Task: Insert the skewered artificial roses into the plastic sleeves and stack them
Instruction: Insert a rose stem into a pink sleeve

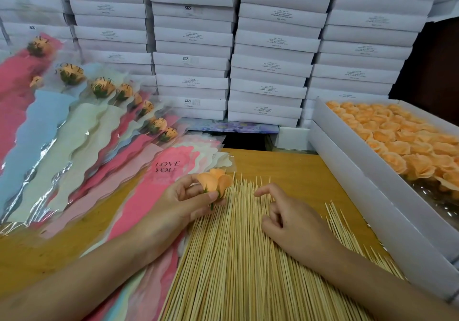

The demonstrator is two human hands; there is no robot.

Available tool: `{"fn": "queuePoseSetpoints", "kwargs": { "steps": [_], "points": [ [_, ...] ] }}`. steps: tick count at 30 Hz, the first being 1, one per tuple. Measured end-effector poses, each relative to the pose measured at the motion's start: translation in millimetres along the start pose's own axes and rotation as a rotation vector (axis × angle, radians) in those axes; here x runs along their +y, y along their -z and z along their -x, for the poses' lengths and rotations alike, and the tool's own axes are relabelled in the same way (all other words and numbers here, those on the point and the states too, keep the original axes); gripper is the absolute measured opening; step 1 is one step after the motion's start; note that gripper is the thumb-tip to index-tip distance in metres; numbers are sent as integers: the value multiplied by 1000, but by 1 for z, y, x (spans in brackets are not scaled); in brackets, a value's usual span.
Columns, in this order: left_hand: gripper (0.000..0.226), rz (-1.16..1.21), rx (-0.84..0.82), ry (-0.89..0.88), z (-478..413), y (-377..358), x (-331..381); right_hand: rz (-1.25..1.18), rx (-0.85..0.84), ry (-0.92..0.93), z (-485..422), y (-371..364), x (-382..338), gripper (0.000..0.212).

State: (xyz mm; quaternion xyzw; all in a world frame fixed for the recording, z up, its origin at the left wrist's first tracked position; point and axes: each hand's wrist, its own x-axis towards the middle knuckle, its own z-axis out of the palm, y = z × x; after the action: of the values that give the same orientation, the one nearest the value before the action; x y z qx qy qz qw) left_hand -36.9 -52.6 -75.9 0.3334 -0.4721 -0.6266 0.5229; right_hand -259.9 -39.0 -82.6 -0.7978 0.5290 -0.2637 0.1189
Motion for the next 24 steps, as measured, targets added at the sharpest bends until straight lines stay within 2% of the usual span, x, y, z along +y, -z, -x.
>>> {"fn": "queuePoseSetpoints", "kwargs": {
  "steps": [8,11,16,20,24],
  "points": [
    [31,-21,-41,-21,1,0,0,-189,64,5,-1,-1,3,37],
    [23,-33,-53,-32,1,1,0,-355,147,-8,-2,3,1,38],
    [30,-19,-70,-21,0,5,0,-757,189,-147,-6,11,-3,44],
    [38,-20,-68,-13,-1,7,-1,-1004,153,-200,-8,13,-7,38],
    [42,-17,-58,-3,-2,8,-1,-1275,4,-198,-7,12,-13,36]
  ]
}}
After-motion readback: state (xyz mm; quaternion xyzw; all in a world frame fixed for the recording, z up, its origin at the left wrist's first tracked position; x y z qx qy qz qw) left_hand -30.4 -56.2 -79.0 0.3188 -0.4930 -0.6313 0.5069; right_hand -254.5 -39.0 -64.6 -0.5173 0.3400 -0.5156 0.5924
